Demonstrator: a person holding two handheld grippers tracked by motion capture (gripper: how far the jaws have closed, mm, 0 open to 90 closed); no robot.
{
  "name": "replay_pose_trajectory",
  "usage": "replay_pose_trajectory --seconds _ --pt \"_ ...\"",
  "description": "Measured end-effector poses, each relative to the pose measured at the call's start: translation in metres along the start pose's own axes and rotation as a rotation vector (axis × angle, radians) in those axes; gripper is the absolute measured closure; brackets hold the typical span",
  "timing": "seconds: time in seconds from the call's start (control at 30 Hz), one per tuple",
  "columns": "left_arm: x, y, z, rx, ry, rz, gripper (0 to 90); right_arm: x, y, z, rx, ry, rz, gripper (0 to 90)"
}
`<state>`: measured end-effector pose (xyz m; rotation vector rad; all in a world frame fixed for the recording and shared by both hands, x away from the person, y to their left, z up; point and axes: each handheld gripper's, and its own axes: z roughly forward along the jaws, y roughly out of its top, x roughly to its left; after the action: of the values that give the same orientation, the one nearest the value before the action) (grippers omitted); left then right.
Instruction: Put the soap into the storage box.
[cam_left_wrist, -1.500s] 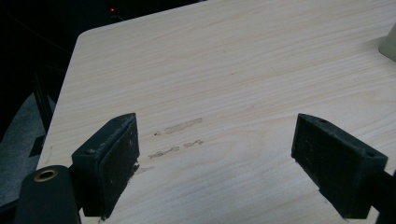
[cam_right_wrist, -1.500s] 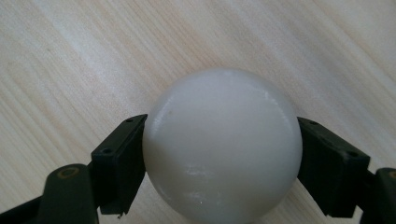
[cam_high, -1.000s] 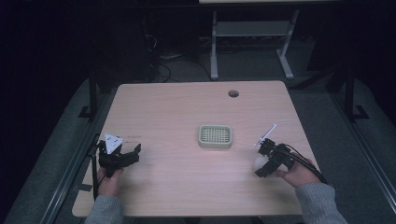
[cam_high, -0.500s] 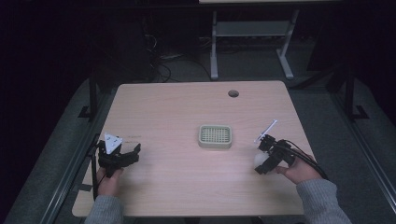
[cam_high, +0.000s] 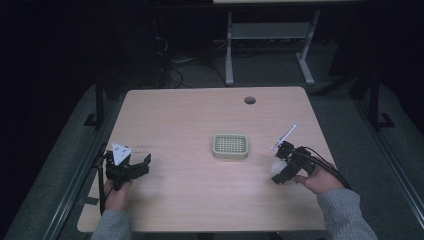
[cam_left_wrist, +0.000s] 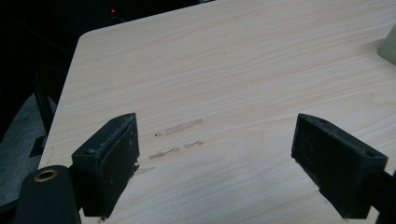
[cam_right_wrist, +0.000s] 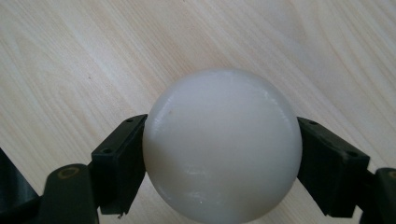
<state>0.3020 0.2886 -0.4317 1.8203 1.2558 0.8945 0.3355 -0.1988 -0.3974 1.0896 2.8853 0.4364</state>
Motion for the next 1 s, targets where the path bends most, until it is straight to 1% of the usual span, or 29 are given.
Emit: replay_pose_trajectory --seconds 0.3,0.4,0.77,0.9,0.93,1.0 --pt "0.001 0.000 0.000 0.000 0.004 -0.003 14.8 0.001 0.007 -0.005 -0.002 0.002 -0.008 22.4" --pt "0.001 0.000 -0.001 0.001 0.006 0.000 14.8 0.001 0.009 -0.006 0.000 -0.005 -0.016 22.4" --pt "0.002 0.000 0.000 -0.001 0.007 -0.002 14.8 0.001 0.018 -0.008 0.005 -0.003 -0.027 22.4" --pt "0.002 0.000 -0.001 0.001 0.008 0.001 14.8 0.002 0.021 -0.009 0.009 -0.004 -0.036 22.4" --pt "0.002 0.000 -0.001 0.000 0.007 0.000 14.8 0.002 0.022 -0.008 0.006 -0.006 -0.046 22.4" --pt "0.002 0.000 -0.001 -0.001 0.007 -0.002 14.8 0.003 0.024 -0.009 0.008 -0.004 -0.043 22.4"
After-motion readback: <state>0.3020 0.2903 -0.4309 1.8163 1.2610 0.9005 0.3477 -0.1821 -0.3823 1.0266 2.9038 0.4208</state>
